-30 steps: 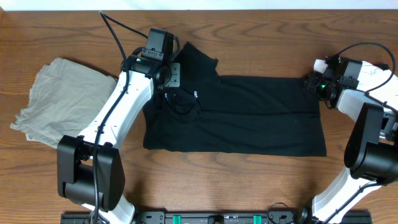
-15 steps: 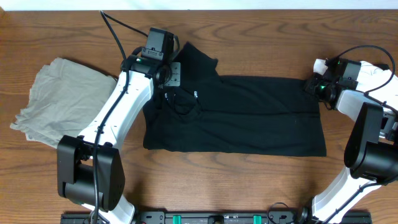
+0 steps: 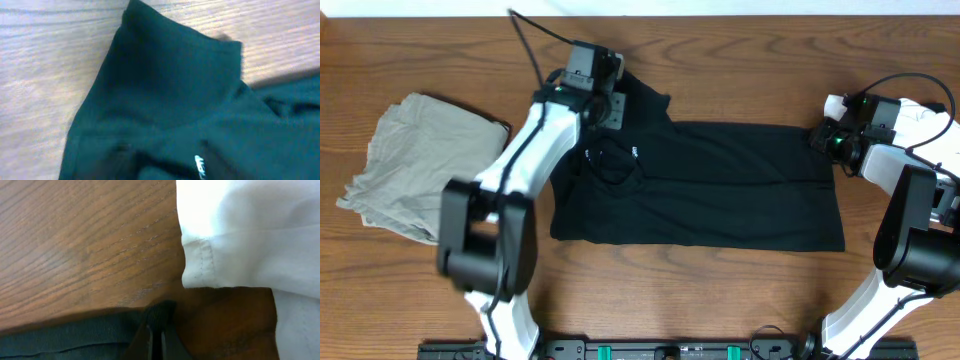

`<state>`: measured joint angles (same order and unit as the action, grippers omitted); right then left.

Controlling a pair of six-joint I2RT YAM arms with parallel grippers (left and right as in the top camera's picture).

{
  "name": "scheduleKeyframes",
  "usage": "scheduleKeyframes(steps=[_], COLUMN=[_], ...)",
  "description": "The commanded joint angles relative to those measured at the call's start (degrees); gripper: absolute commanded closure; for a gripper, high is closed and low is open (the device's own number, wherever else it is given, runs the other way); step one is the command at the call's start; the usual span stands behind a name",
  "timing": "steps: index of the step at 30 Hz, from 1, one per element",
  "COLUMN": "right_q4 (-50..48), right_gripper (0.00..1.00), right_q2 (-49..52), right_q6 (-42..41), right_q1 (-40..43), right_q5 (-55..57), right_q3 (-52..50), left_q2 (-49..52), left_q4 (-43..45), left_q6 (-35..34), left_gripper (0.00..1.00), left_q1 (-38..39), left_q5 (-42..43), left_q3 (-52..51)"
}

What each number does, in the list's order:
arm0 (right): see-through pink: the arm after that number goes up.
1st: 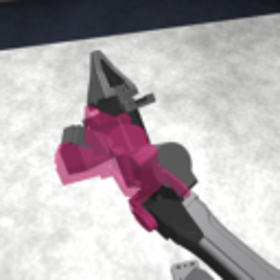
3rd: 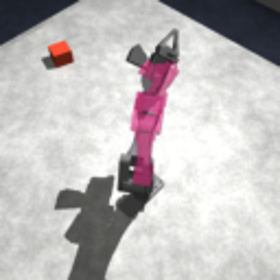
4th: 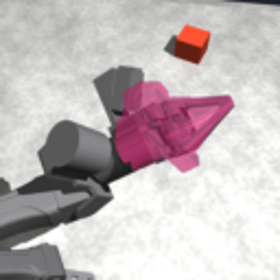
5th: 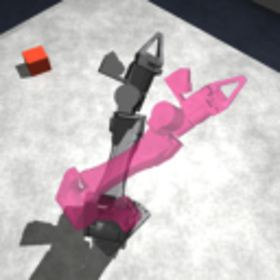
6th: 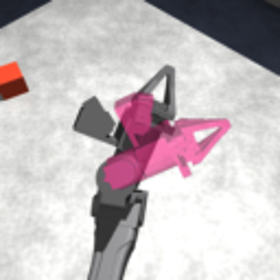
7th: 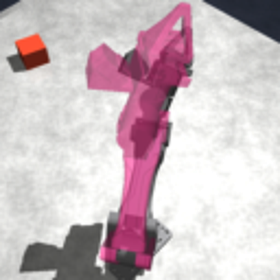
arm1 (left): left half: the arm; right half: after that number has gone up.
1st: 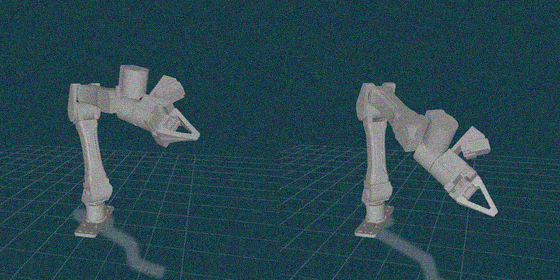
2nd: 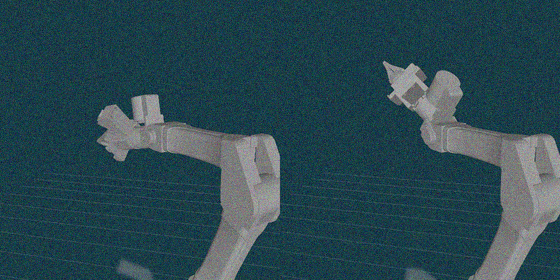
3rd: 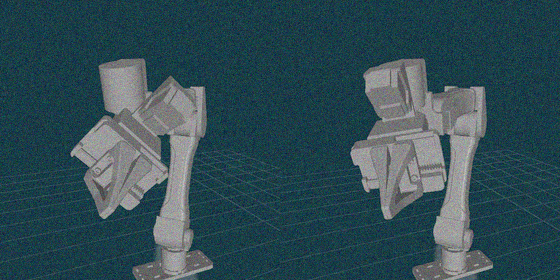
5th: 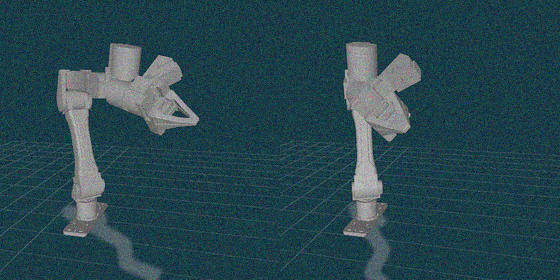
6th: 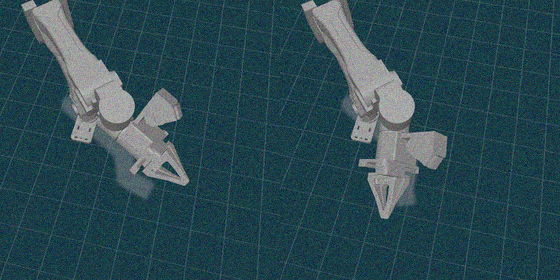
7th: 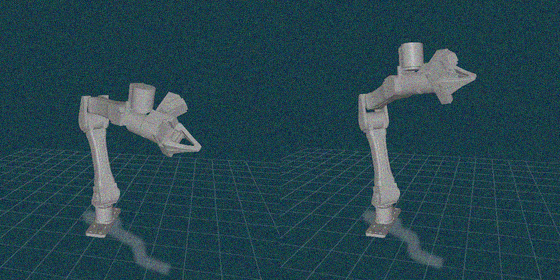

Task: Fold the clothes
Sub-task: 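Lift the collar corner with the left gripper and pull it upward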

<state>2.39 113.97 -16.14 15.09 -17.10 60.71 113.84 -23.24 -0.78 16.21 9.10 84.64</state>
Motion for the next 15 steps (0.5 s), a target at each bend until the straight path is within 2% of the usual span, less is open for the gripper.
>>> scheduleKeyframes(steps=[1, 10, 15], right_q4=[2.5, 2.6, 2.5], right_gripper=[0.99, 0.99, 0.99], right_q2=[2.2, 2.2, 2.2], right_q6=[-0.7, -0.5, -0.5], right_q1=[-0.5, -0.5, -0.5], right_q5=[1.3, 1.7, 1.9], right_q3=[-1.7, -1.7, -1.7], left_q2=[5.3, 13.3, 17.7], left_q4=[2.8, 18.1, 22.4], left_q6=[0.8, 1.9, 2.9], left_gripper=[0.26, 0.22, 0.22], left_q1=[-1.2, -2.1, -2.1], left_q5=[0.8, 0.8, 0.8], left_q3=[4.4, 6.5, 6.5])
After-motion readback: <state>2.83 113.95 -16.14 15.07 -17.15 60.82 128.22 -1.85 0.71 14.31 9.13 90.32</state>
